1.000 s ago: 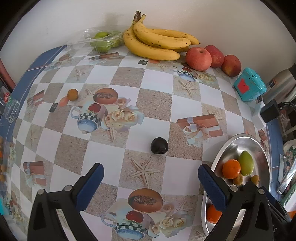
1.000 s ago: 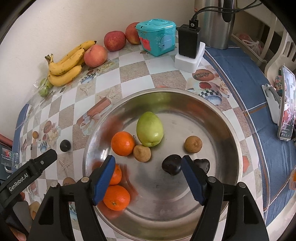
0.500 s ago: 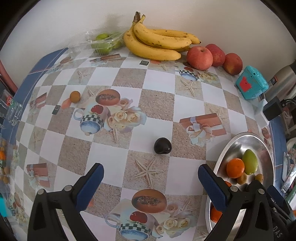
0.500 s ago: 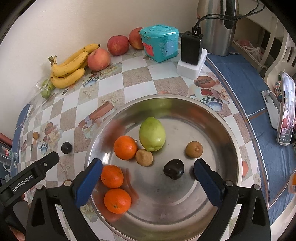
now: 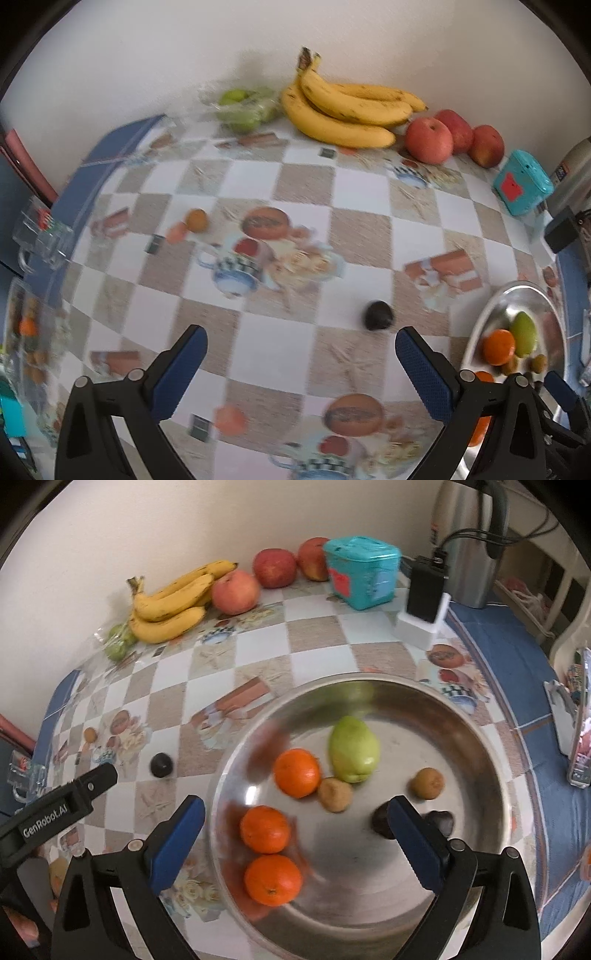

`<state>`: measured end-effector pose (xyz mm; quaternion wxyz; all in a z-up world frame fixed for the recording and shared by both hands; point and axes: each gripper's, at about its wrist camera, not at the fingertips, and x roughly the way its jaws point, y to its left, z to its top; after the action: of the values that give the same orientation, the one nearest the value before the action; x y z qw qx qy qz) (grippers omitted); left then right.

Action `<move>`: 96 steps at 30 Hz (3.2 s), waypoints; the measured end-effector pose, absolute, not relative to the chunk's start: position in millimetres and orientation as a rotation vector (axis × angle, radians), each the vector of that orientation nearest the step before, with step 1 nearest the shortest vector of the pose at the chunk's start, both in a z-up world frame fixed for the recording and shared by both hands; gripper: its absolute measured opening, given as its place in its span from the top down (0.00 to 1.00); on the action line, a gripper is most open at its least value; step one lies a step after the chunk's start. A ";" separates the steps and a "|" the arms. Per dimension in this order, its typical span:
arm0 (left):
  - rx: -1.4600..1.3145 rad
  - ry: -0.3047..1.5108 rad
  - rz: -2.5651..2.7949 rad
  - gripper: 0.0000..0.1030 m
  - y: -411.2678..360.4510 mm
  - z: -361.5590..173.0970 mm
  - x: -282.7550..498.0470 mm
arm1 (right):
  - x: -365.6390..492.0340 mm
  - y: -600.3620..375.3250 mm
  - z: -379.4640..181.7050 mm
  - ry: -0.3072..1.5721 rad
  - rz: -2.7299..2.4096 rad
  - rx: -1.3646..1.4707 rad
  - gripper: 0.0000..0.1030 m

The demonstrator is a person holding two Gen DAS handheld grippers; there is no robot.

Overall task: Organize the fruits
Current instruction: 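Move both tools back toward the last dark plum beside the bowl, then close the right gripper around the last dark plum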

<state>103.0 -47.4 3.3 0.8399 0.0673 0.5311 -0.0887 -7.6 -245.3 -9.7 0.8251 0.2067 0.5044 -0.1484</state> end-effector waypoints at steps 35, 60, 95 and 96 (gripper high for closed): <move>-0.017 1.160 -0.050 0.00 64.0 -4.8 144.0 | 50.5 -128.6 -18.6 1.091 -0.027 0.284 0.04; -0.039 1.218 -0.047 0.00 61.0 -51.1 173.1 | 90.9 -128.9 -52.4 1.092 -0.089 0.167 0.26; -0.087 1.208 -0.044 0.00 65.1 -49.6 173.7 | 90.1 -130.8 -47.9 1.070 -0.056 0.218 0.74; -0.095 1.207 -0.045 0.00 65.9 -49.2 173.8 | 89.7 -131.4 -45.2 1.064 -0.058 0.221 0.74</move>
<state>173.8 65.9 -49.2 0.8222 -0.0444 0.5671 -0.0213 89.7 -131.4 -45.2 0.8555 0.1050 0.5062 -0.0274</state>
